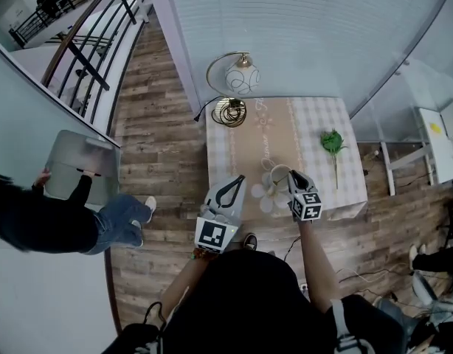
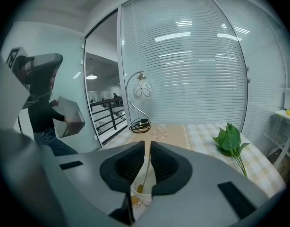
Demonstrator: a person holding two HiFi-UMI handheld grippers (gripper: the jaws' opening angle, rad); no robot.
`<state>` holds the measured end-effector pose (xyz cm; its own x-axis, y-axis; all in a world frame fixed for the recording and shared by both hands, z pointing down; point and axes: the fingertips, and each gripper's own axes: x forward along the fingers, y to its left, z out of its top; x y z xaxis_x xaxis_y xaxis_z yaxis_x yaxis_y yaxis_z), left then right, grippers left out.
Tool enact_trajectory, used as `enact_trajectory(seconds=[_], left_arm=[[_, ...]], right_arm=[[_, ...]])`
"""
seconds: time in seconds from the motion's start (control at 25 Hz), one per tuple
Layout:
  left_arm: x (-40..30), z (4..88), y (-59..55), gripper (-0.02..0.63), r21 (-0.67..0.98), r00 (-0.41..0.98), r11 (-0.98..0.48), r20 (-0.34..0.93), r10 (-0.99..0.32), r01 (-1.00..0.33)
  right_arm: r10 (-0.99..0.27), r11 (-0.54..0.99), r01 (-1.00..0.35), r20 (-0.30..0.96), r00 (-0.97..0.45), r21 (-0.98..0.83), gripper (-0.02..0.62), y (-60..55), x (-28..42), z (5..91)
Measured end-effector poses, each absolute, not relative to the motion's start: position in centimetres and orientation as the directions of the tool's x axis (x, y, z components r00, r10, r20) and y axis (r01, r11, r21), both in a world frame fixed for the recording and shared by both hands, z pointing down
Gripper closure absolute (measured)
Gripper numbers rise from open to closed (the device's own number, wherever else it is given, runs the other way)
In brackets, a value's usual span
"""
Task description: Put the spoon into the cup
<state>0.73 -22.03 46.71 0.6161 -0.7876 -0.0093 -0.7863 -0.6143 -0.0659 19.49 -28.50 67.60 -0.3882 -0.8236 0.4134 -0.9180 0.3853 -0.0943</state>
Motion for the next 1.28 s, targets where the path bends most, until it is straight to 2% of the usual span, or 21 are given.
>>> enact_trajectory(seconds=[0.52,0.76,1.08,1.28], left_arm=[[1.3,46.2,-21.6,0.589,-0.072,0.648,-0.645,-0.039,-0.761,-0.761],[1.8,45.0,-22.0,0.589,-0.084,0.658,-0.653,-0.059,-0.751,-0.753],[2.2,43.6,-22.0,0.589,-0.090,0.661,-0.655,-0.085,-0.745,-0.750],[2.3,42.2,-21.8,0.589,-0.067,0.652,-0.649,-0.098,-0.751,-0.758]], right_arm=[[-0.888,0.393,-0.918,0.237,-0.394,-0.052,0.585,-28.7,18.4,58.9],[-0.911,0.398,-0.916,0.098,-0.402,-0.052,0.586,-28.4,17.6,52.1],[-0.906,0.416,-0.908,-0.060,-0.418,0.050,0.586,-26.4,15.8,43.4],[-0.897,0.422,-0.906,-0.159,-0.412,-0.034,0.586,-24.7,15.9,39.8]])
